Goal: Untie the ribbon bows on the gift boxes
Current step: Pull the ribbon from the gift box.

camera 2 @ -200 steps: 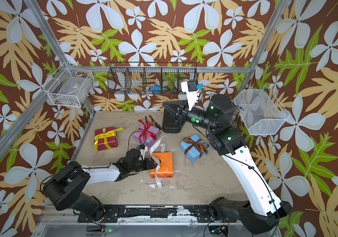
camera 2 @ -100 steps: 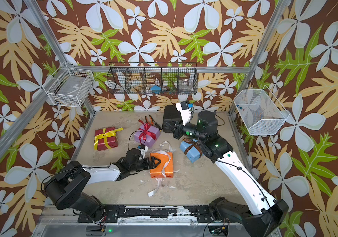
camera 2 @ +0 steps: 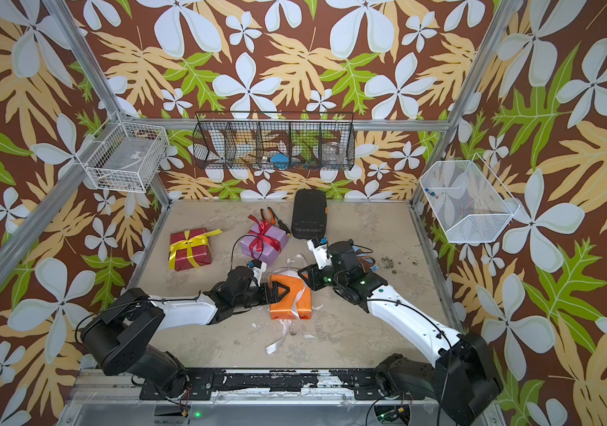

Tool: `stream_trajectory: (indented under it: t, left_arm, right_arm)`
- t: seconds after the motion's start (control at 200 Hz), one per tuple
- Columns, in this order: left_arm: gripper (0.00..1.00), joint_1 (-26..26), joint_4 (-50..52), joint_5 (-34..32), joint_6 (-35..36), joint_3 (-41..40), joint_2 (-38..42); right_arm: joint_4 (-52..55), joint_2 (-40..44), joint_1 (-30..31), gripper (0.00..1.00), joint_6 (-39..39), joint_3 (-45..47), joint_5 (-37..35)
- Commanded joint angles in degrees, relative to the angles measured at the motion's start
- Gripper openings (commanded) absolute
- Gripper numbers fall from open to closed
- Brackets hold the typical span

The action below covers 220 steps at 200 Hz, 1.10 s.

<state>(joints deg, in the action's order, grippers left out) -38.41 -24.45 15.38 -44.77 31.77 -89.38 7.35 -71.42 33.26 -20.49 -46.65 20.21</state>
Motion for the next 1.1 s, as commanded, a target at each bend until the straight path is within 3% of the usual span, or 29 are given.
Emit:
stream_trajectory:
  t: [0.0,0.205,0.691,0.761,0.846,0.946,1.096]
  left_arm:
    - [0.98,-0.08,8.58,-1.58,1.71,-0.17,-0.7]
    - [0.98,-0.08,8.82,-1.15,1.71,0.29,-1.14]
    - [0.98,-0.04,9.28,-1.75,1.64,-0.29,-0.85]
    - [0.98,-0.08,9.24,-1.92,1.53,-0.48,-0.55]
    - [0.98,-0.04,9.24,-2.08,1.62,-0.65,-0.36]
    - [0.98,-0.08,9.24,-2.1,1.49,-0.74,-0.22]
    - [0.98,-0.08,9.24,-2.4,1.7,-0.92,-0.1]
  right_arm:
    - [2.57,-2.1,1.45,0.45,2.8,-0.79,-9.69]
    - [4.01,-6.11,3.42,0.58,4.66,-2.45,-16.11]
    - [2.97,-12.04,6.43,0.46,5.28,-1.35,-21.78]
    - [2.58,-12.56,6.38,0.38,4.96,-1.01,-21.64]
    - [2.44,-12.58,6.43,0.19,4.52,-0.98,-20.53]
    - [2.83,-11.24,6.39,0.15,3.98,-0.89,-20.27]
    - [2.97,-7.96,6.38,0.0,3.67,-0.81,-19.78]
